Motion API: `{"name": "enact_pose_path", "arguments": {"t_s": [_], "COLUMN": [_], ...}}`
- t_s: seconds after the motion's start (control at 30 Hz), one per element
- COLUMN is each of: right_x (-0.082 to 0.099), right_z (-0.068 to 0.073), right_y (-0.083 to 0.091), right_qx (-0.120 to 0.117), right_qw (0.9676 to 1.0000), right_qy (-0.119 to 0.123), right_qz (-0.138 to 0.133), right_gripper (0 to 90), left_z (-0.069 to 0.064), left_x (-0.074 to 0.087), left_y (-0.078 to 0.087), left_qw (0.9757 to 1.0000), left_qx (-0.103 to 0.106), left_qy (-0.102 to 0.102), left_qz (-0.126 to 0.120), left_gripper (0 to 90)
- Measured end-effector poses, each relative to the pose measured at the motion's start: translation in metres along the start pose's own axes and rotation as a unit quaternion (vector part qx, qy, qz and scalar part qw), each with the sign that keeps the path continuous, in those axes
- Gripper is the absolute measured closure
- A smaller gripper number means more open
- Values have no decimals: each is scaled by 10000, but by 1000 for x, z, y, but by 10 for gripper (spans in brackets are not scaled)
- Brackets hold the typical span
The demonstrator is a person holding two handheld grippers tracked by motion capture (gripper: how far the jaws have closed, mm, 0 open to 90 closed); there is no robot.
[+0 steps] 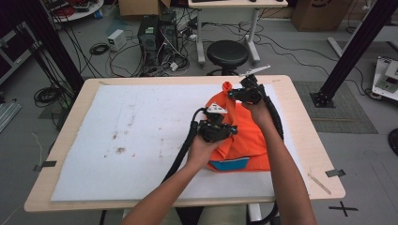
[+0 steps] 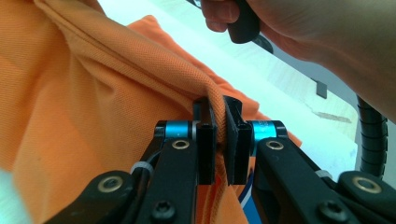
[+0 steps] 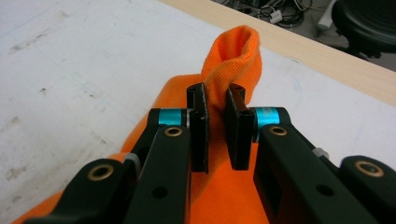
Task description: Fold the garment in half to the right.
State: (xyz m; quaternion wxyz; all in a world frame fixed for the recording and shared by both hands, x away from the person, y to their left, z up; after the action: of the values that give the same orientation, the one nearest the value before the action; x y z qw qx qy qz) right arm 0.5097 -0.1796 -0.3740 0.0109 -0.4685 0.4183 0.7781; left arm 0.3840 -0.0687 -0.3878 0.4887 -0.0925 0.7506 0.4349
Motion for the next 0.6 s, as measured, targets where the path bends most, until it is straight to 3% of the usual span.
{"name": "enact_pose_path", "arguments": {"t_s": [0.2, 0.43, 0.6], "right_x": [17, 39, 58], "right_z": [-18, -39, -54], "right_y": [14, 21, 22], "right_qx": [137, 404, 531], "right_qw": [9997, 9987, 9969], "right_qy": [-176, -285, -546], "right_qz": [13, 153, 201], "right_gripper": [819, 816, 812], "left_z": [-18, -36, -47], "left_x": [-2, 0, 7], "left_y": [-23, -51, -72], "left_qw": [9999, 9996, 9993], "left_qx": [86, 194, 198], "left_qy": [-91, -49, -25], "left_qz": [107, 191, 324], "left_gripper": [844, 838, 832]}}
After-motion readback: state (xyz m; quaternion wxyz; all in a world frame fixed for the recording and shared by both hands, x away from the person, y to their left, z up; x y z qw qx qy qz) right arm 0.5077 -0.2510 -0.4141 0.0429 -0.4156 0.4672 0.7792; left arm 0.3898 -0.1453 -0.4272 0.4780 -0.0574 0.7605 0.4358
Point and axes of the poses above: each handheld gripper's, and its own axes: y roughly backward along the jaws, x roughly out of its underside, z roughly to its left, the point moved 5 cm from there along -y, roughly forward along the jaws, and after that the axes turned 13 degrees about -x, right-handed, at the moved point
